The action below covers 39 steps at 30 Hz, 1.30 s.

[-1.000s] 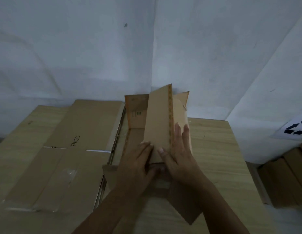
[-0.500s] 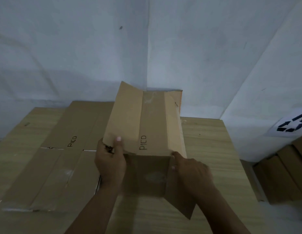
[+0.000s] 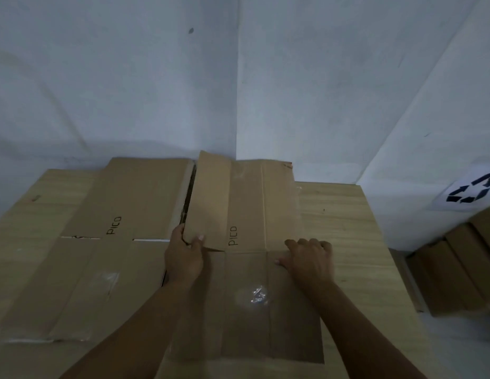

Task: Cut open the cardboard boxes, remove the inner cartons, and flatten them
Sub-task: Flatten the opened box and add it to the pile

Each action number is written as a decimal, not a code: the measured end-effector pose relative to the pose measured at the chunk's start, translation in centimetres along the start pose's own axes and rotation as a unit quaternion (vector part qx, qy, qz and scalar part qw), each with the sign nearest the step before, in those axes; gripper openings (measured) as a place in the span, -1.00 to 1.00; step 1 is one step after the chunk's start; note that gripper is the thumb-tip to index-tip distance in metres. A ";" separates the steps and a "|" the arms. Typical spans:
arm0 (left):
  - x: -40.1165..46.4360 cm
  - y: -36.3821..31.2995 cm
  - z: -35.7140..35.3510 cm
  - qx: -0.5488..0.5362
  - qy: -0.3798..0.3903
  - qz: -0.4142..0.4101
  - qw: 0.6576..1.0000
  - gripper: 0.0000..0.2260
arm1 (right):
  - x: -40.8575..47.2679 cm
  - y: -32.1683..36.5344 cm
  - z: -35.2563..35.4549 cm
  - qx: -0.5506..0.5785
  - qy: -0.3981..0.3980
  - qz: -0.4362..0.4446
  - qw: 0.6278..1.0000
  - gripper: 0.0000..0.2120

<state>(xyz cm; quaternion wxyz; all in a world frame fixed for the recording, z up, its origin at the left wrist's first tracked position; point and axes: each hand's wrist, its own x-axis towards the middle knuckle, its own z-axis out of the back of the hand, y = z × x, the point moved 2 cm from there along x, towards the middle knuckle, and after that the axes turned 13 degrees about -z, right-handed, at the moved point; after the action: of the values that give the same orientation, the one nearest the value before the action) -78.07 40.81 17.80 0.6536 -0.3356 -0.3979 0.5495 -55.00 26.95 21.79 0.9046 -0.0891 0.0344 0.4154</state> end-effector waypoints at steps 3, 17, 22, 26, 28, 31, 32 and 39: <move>0.5 1.8 -0.8 0.042 0.053 0.027 0.997 -0.54 | 1.0 0.5 -2.5 0.031 0.037 -0.014 0.999 -0.51; -1.5 5.5 -2.4 0.171 0.105 0.053 0.978 -0.69 | -1.4 1.8 -9.5 0.145 0.117 -0.230 0.955 -0.09; -0.6 5.9 -1.8 0.135 0.117 0.103 0.979 -0.65 | -0.6 0.5 -8.6 0.256 0.152 -0.241 0.924 0.04; -1.3 3.4 -1.1 0.100 0.145 0.067 0.982 -0.73 | -0.5 -0.8 -7.6 0.342 0.131 -0.193 0.910 -0.26; -2.5 2.9 -0.8 0.106 0.154 0.054 0.981 -0.67 | -1.2 -1.1 -7.4 0.369 0.109 -0.156 0.910 -0.35; -4.6 2.4 0.0 0.081 0.132 0.041 0.987 -0.57 | -2.9 -1.4 -6.8 0.397 0.059 -0.112 0.909 -0.40; -5.2 2.2 0.5 0.073 0.112 0.041 0.990 -0.54 | -3.5 -1.6 -6.5 0.406 0.046 -0.104 0.907 -0.41; -7.7 1.2 5.0 0.052 0.031 0.019 0.998 -0.53 | -7.2 -1.6 -4.9 0.451 -0.020 -0.056 0.890 -0.40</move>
<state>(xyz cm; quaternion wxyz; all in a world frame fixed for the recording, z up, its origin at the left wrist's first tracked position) -83.69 33.44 17.83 0.6719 -0.3252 -0.3416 0.5711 -58.47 19.66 18.18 0.8697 0.3351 0.1952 0.3054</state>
